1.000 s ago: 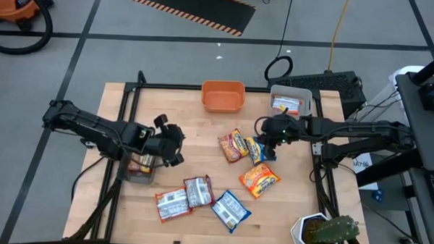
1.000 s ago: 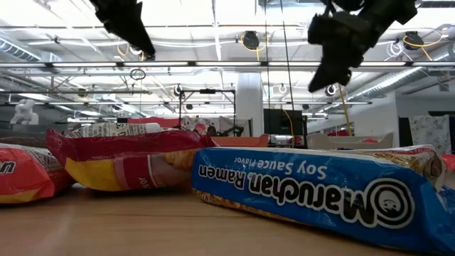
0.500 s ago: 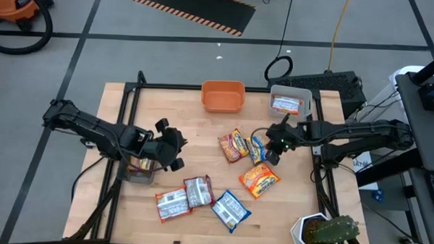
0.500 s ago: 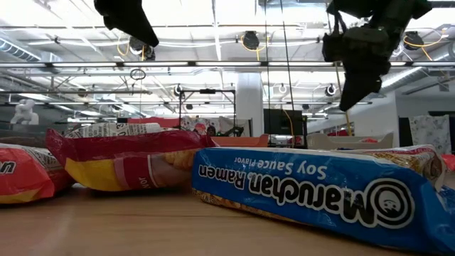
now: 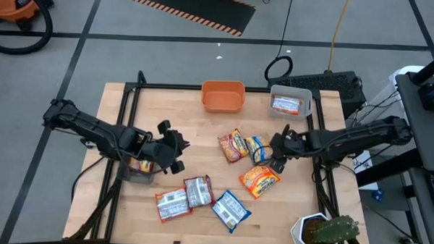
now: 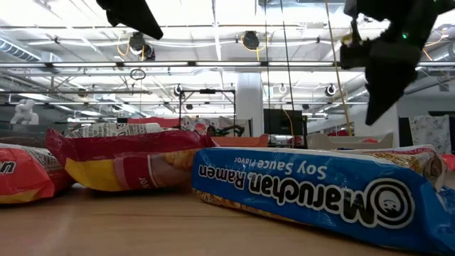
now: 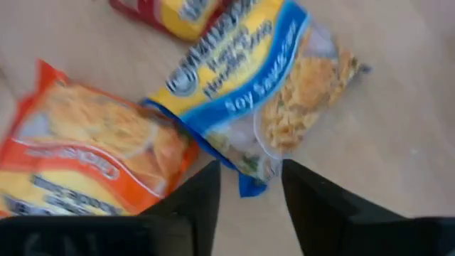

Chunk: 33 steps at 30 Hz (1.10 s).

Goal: Sort Maruchan noodles
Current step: Put the top blue noodle pack into the orange bin

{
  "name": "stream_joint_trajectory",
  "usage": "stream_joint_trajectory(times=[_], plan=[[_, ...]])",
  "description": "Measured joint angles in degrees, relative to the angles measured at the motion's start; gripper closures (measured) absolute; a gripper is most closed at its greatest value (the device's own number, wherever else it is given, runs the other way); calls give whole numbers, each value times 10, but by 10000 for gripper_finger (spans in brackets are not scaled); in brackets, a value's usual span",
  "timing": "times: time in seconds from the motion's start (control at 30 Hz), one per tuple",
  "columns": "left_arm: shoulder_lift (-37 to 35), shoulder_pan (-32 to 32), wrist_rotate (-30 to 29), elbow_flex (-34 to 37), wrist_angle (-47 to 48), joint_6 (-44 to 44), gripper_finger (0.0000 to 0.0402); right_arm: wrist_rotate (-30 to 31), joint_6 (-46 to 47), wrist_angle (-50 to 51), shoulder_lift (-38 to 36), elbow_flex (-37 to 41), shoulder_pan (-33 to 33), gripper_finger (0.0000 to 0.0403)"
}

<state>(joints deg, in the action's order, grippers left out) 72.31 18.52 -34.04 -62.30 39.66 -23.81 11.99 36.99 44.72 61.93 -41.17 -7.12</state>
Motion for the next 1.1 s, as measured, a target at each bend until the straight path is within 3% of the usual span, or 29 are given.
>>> stream_joint_trajectory(times=[0.17,0.37,0.9,1.1], plan=[[0,0,0,0,1,1,365,0,8,-29,0,48,-10,207],[0,0,0,0,8,1,365,0,2,-79,0,104,-12,185],[0,-23,1,39,5,22,365,6,-45,-242,0,203,-11,181],[0,-36,1,40,5,22,365,52,-53,-250,0,210,-12,181]])
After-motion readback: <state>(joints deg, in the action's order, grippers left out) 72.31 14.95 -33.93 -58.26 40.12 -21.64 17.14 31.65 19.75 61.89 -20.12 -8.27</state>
